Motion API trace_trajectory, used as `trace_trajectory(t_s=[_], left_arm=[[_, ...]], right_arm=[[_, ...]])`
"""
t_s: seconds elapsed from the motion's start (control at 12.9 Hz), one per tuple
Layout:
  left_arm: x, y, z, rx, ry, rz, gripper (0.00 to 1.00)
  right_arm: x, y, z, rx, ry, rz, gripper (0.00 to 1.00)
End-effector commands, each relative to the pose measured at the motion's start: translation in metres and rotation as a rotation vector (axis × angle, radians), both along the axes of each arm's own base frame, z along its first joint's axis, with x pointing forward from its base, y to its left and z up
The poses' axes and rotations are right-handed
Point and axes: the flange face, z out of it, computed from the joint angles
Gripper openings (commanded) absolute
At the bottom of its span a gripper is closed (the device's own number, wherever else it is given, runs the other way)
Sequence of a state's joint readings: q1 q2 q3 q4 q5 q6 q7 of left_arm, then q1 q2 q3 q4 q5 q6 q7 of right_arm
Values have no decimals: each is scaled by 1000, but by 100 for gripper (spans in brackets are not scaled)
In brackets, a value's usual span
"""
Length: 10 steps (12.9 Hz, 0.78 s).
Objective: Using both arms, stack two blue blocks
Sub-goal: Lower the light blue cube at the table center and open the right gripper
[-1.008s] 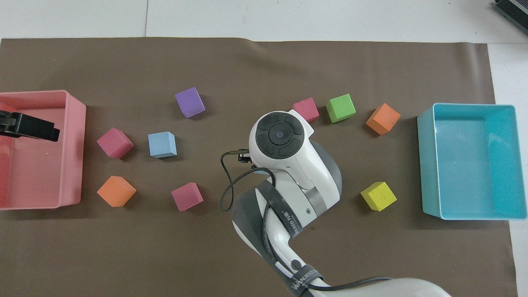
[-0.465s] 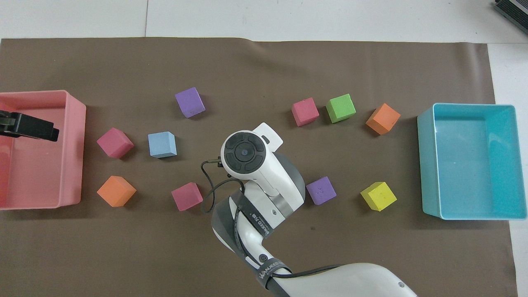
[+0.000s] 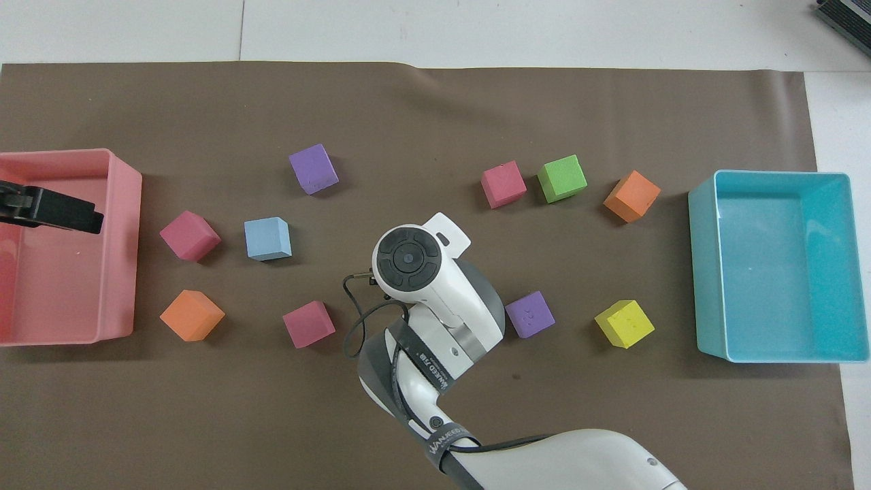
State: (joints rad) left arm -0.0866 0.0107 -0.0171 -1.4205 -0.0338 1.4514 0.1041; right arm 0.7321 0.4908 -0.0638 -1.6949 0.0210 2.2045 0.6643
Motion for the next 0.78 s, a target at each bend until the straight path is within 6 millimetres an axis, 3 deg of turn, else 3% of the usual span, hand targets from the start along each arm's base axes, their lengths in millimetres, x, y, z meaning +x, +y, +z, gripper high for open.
trace_trajectory(t_s=[0.0,0.31,0.7], left_arm=[[-4,-1,1,-12,-9,6,100],[-5,10,0,-9,4,26,100],[-15,5,-1,-2,63,17,100]], right_arm=[[-5,-4,-7,-5,-8,47,0],[-11,-5,-10,-16,-2,104,0],[-15,1,-9,-11,-12,201,0]])
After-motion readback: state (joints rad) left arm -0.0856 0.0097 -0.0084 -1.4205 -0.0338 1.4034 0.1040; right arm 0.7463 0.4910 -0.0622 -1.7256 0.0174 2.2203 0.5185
